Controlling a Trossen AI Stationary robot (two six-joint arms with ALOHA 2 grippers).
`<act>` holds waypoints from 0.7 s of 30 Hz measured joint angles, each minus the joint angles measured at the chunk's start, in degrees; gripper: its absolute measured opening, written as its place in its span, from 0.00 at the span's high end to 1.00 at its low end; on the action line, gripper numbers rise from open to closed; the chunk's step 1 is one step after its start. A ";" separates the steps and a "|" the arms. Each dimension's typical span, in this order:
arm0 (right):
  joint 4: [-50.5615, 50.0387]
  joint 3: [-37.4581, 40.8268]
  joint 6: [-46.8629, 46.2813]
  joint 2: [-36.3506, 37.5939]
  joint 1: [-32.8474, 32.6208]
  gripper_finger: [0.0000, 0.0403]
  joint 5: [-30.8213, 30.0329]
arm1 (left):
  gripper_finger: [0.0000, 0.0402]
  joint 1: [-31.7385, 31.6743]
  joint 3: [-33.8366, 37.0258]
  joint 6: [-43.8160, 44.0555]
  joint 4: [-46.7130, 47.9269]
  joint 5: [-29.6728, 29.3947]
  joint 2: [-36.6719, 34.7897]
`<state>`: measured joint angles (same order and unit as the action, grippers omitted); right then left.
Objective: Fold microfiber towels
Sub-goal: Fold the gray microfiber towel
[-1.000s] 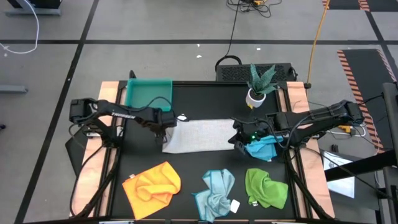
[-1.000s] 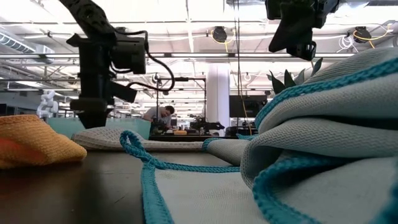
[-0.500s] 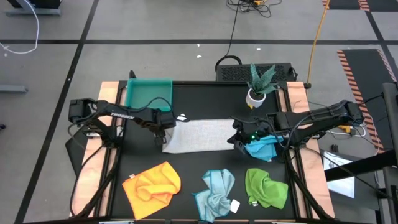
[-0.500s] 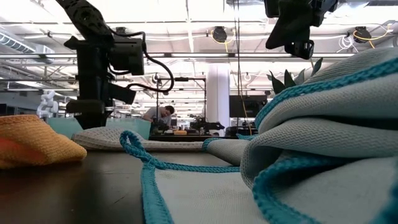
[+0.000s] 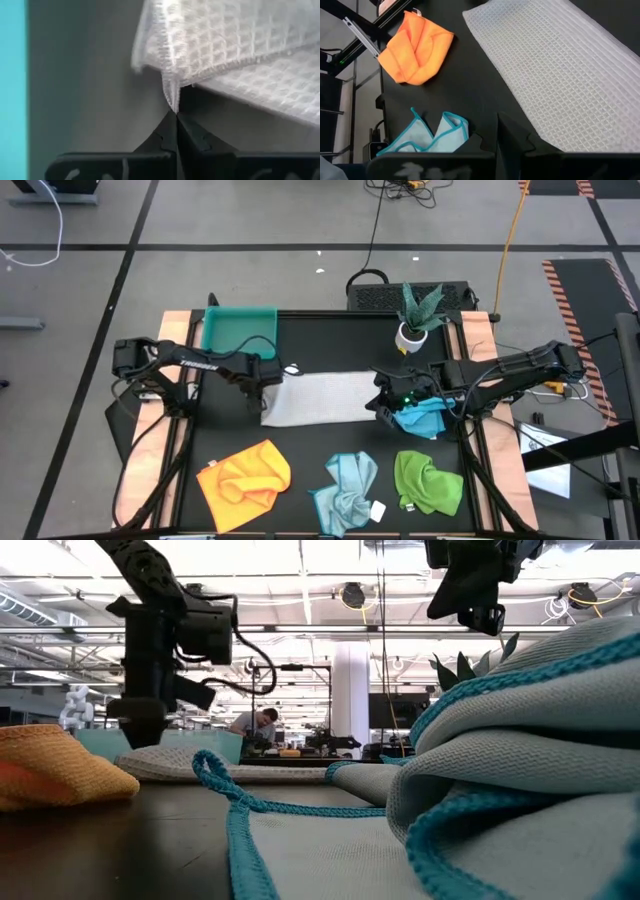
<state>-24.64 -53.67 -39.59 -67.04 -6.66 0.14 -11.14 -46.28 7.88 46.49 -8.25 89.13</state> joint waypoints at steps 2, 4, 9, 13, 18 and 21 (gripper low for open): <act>-0.01 0.00 0.00 0.00 -0.02 0.99 0.00 | 0.99 0.08 -2.19 -0.24 2.05 -1.15 -0.08; 0.00 0.00 0.00 0.02 0.00 0.99 -0.02 | 0.99 0.00 -3.70 -1.59 4.40 -2.27 -0.14; 0.02 0.00 0.00 0.02 0.00 0.99 -0.02 | 1.00 -1.39 -4.53 -4.44 4.44 -2.77 -0.23; 0.02 0.00 0.00 0.02 0.00 0.99 -0.02 | 1.00 -3.27 -4.53 -4.70 4.69 -4.37 -0.37; 0.07 0.00 0.00 0.02 0.19 0.99 0.00 | 1.00 -5.26 -5.78 -5.40 7.04 -4.60 -1.58; 0.17 0.00 0.09 0.02 0.75 0.99 0.02 | 1.00 -6.07 -6.69 -7.46 7.61 -4.57 -2.35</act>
<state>-24.47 -53.67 -39.50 -67.02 -5.91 0.16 -17.21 -52.97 0.42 54.11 -12.82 86.78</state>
